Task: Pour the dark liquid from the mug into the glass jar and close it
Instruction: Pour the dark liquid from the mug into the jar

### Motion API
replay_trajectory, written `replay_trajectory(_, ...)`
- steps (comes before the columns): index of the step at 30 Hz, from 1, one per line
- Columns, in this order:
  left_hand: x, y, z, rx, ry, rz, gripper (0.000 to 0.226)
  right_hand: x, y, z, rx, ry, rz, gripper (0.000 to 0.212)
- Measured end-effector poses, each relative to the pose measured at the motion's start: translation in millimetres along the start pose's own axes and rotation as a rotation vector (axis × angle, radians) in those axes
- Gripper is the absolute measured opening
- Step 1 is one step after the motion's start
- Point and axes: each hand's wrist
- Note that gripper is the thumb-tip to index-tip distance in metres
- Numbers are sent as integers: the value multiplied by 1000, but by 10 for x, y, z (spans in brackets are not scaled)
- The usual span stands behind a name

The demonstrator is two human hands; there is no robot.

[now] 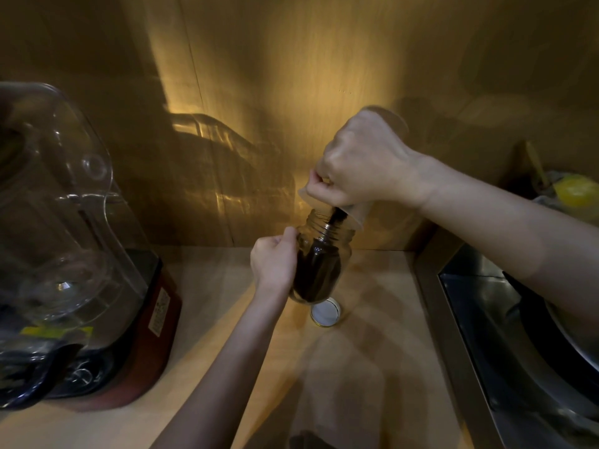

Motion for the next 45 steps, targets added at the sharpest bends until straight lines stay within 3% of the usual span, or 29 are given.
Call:
replay_trajectory(29,82,-33,-65,-13,49,-12,44,2,-77,-60,-65,121,1,37)
replay_trajectory(41,113,-16,-201,-4,22,-31,39,-97,-156,-143,59,149,-48,41)
replay_trajectory(45,123,-1,-367,16,-13,-49,42,-262,-278,-157,156,-128,72,45)
Point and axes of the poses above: each hand's wrist, its own x-axis towards the middle knuckle, its own y-axis out of the back of the hand, z = x × y, and after that the axes turned 6 degrees about y, right-handed
